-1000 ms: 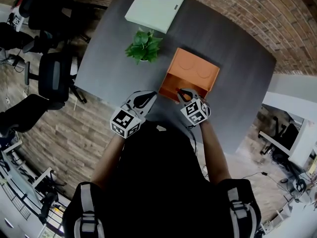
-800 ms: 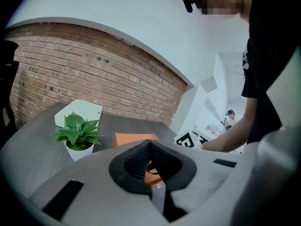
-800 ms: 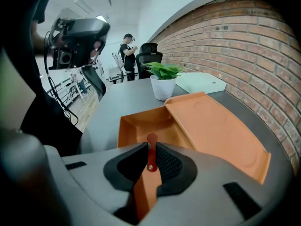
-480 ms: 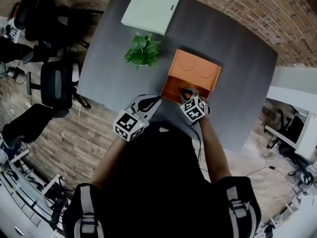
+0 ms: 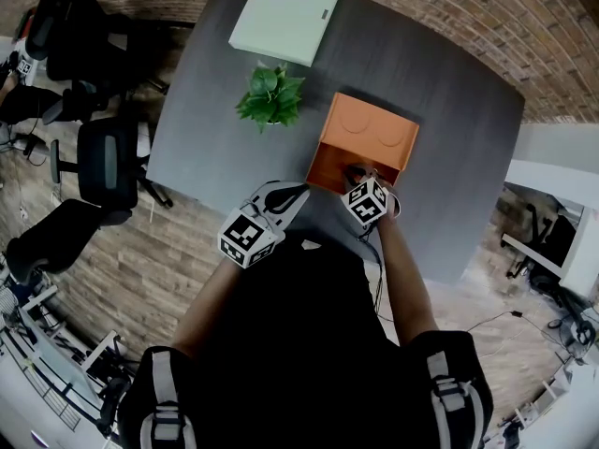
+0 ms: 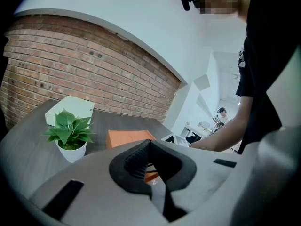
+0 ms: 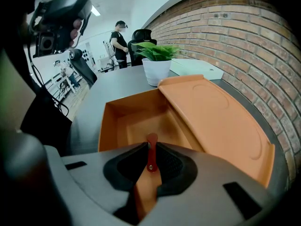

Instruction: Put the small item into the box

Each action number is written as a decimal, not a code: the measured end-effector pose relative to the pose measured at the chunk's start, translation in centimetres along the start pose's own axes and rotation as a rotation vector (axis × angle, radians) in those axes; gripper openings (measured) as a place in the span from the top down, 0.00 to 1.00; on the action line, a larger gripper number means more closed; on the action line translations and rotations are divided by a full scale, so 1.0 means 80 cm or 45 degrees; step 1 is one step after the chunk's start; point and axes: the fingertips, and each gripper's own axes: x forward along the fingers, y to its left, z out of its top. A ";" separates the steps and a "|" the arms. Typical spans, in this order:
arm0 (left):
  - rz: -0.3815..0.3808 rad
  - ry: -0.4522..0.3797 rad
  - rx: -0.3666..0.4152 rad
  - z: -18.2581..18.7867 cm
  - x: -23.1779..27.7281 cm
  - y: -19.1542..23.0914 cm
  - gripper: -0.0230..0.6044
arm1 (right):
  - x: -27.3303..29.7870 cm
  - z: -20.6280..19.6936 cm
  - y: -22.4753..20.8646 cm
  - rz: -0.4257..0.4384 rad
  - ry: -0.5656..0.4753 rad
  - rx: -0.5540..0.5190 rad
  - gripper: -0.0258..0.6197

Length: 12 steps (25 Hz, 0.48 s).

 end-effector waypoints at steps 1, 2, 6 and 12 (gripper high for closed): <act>-0.001 0.001 0.000 -0.001 0.000 0.000 0.93 | 0.001 0.000 -0.001 -0.001 0.006 -0.005 0.86; -0.003 0.002 0.000 -0.001 0.000 -0.001 0.93 | 0.002 -0.002 -0.002 -0.001 0.013 -0.009 0.86; -0.016 0.007 0.012 0.001 0.000 -0.008 0.93 | 0.005 -0.007 -0.005 -0.006 0.042 -0.021 0.86; -0.004 0.012 0.020 0.000 -0.007 -0.008 0.93 | 0.008 -0.006 -0.008 -0.031 0.047 -0.004 0.86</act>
